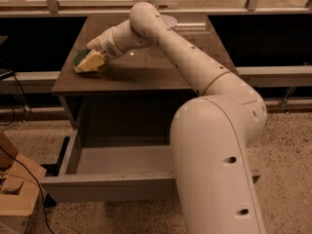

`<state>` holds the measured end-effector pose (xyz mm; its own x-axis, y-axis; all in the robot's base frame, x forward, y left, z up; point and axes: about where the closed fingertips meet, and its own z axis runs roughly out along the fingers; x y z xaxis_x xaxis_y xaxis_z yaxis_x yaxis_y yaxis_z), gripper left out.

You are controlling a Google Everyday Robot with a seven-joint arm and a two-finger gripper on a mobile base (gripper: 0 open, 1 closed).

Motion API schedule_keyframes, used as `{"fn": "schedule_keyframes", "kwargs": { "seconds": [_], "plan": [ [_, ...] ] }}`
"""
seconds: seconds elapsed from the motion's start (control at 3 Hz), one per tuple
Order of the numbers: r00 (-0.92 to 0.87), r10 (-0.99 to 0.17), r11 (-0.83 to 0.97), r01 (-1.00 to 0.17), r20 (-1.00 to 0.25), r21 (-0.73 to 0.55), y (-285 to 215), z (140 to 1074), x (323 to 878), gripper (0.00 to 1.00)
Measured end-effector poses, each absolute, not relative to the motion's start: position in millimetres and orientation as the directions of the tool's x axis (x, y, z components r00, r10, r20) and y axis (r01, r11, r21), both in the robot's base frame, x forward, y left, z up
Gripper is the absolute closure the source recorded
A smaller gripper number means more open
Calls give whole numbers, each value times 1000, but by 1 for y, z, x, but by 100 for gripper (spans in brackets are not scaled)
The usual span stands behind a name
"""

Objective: Place sponge into top drawer

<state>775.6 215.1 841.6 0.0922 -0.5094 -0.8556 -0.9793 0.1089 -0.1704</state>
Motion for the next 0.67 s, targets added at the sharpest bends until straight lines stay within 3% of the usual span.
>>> {"fn": "schedule_keyframes", "kwargs": {
  "seconds": [0.33,0.67],
  "plan": [
    [116,-508,98,-977,-854,-191,217,850,770,100],
    [151,-503,88,-971,-851,-224,218,865,761,100]
  ]
}}
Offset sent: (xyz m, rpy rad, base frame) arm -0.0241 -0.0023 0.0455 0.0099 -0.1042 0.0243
